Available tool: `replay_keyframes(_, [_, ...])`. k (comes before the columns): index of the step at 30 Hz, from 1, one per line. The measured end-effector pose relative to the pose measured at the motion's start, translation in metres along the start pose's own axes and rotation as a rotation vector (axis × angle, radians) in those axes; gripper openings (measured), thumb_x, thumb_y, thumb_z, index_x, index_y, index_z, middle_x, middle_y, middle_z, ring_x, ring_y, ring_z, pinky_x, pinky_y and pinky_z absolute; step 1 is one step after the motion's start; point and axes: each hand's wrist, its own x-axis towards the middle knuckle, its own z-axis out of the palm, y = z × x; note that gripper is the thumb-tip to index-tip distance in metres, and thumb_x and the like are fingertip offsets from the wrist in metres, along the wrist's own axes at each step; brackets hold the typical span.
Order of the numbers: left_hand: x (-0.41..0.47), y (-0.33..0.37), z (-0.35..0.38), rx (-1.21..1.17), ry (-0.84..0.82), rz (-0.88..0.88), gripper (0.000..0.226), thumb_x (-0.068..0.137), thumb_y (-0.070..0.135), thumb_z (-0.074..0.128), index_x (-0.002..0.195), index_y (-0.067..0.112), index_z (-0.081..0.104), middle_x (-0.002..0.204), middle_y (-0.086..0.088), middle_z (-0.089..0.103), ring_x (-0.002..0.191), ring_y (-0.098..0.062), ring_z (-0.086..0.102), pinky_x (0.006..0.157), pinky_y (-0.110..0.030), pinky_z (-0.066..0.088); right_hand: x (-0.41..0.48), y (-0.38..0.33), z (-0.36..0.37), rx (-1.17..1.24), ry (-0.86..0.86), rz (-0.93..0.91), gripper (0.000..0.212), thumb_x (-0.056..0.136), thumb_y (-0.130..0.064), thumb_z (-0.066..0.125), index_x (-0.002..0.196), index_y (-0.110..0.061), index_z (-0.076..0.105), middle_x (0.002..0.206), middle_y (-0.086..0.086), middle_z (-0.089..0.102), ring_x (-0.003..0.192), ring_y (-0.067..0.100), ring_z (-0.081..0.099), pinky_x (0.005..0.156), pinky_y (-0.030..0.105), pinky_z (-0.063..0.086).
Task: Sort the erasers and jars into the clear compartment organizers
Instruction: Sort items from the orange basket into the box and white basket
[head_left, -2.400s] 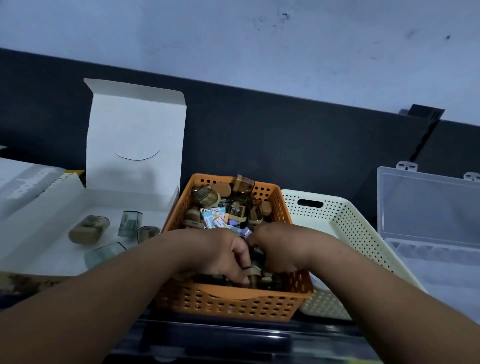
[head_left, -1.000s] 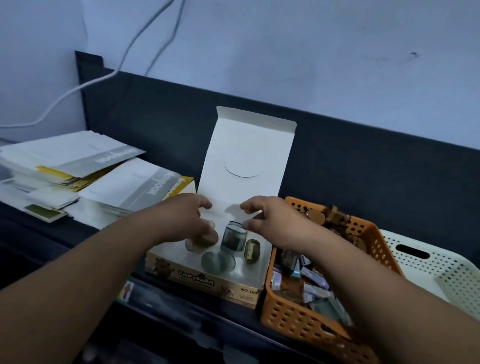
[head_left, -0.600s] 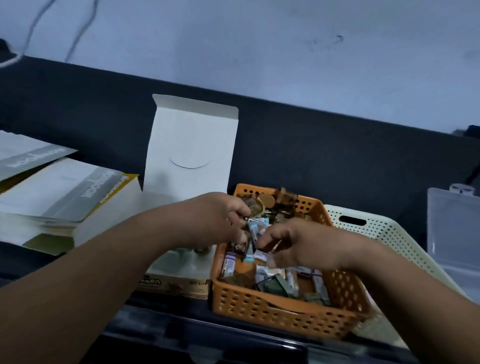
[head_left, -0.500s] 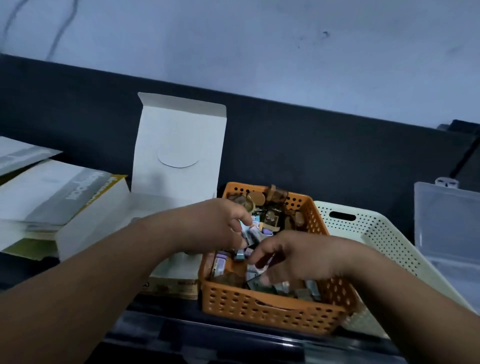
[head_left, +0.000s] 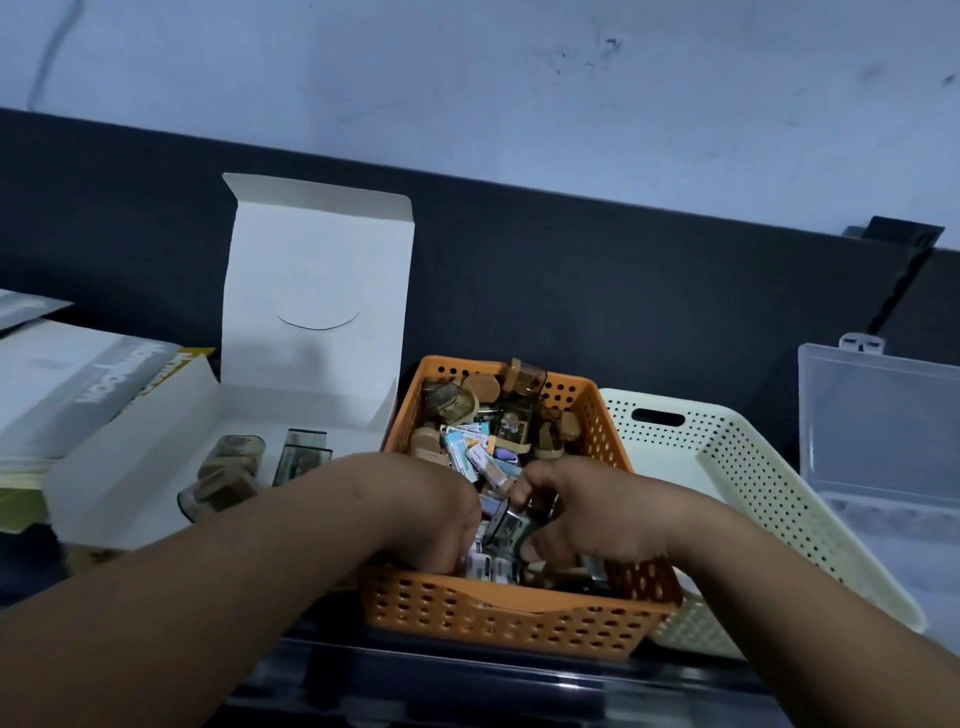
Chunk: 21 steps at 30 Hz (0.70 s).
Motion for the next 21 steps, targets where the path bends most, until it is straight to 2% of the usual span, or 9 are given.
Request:
replay_keyframes(4, [0.004,0.001,0.003,-0.014,0.030,0.018,0.033,0.091,0.005,0.051,0.121,0.014,0.060,0.125,-0.005,0.058,0.108,-0.019,0.055,0.087,-0.029,0.045,-0.001,0.001,-0.002,0.078,0.038,-0.015,0.027,0.081,-0.012,0.074,0.102,-0.019,0.058,0.098,0.002,0.068,0.088,0.022,0.069,0.081,0.041,0.057])
replay_keyframes(6, [0.003,-0.006,0.000,-0.112,0.104,0.040,0.032,0.088,0.007,0.059,0.115,0.022,0.062,0.120,-0.001,0.059,0.105,-0.016,0.057,0.086,-0.027,0.050,-0.003,0.001,-0.005,0.127,0.085,-0.024,0.026,0.081,-0.010,0.073,0.100,-0.019,0.058,0.096,0.000,0.067,0.086,0.017,0.068,0.077,0.035,0.058])
replay_keyframes(8, [-0.002,-0.016,-0.005,-0.304,0.199,0.062,0.031,0.085,0.007,0.064,0.106,0.029,0.062,0.110,0.002,0.061,0.097,-0.016,0.064,0.079,-0.027,0.055,-0.005,-0.001,-0.012,0.165,0.151,-0.040,0.026,0.081,-0.010,0.073,0.100,-0.019,0.058,0.095,-0.004,0.066,0.086,0.010,0.065,0.076,0.025,0.055])
replay_keyframes(11, [-0.021,-0.032,-0.018,-0.525,0.413,0.096,0.025,0.087,0.007,0.060,0.098,0.029,0.064,0.100,0.003,0.066,0.085,-0.012,0.068,0.068,-0.023,0.057,-0.003,-0.010,-0.020,0.276,0.188,-0.088,0.025,0.082,-0.011,0.074,0.101,-0.018,0.060,0.095,-0.001,0.069,0.085,0.014,0.066,0.078,0.029,0.054])
replay_keyframes(15, [-0.052,-0.060,-0.029,-0.723,0.639,0.104,0.019,0.087,0.004,0.060,0.094,0.020,0.068,0.087,-0.001,0.071,0.073,-0.013,0.071,0.061,-0.022,0.055,0.014,-0.045,-0.024,0.290,0.217,-0.206,0.018,0.083,-0.018,0.073,0.094,-0.013,0.060,0.083,0.004,0.065,0.067,0.008,0.060,0.060,0.021,0.050])
replay_keyframes(17, [-0.063,-0.077,-0.029,-0.759,0.695,0.053,0.017,0.087,0.003,0.061,0.093,0.018,0.067,0.085,-0.003,0.072,0.069,-0.013,0.072,0.059,-0.021,0.054,0.029,-0.066,-0.021,0.279,0.223,-0.264,0.016,0.083,-0.021,0.074,0.087,-0.018,0.059,0.081,0.004,0.065,0.067,0.010,0.061,0.062,0.027,0.052])
replay_keyframes(19, [-0.070,-0.096,-0.026,-0.767,0.742,-0.024,0.016,0.087,0.004,0.062,0.093,0.018,0.067,0.087,-0.004,0.072,0.069,-0.013,0.072,0.062,-0.024,0.056,0.047,-0.085,-0.013,0.254,0.213,-0.277,0.017,0.081,-0.025,0.075,0.091,-0.020,0.062,0.082,0.000,0.069,0.072,0.014,0.066,0.069,0.033,0.055])
replay_keyframes(21, [-0.072,-0.112,-0.021,-0.745,0.773,-0.110,0.016,0.088,0.005,0.061,0.093,0.019,0.066,0.088,-0.003,0.071,0.067,-0.012,0.071,0.060,-0.021,0.055,0.064,-0.099,-0.003,0.227,0.196,-0.271,0.020,0.080,-0.030,0.076,0.094,-0.022,0.064,0.084,0.000,0.069,0.072,0.019,0.066,0.066,0.036,0.054])
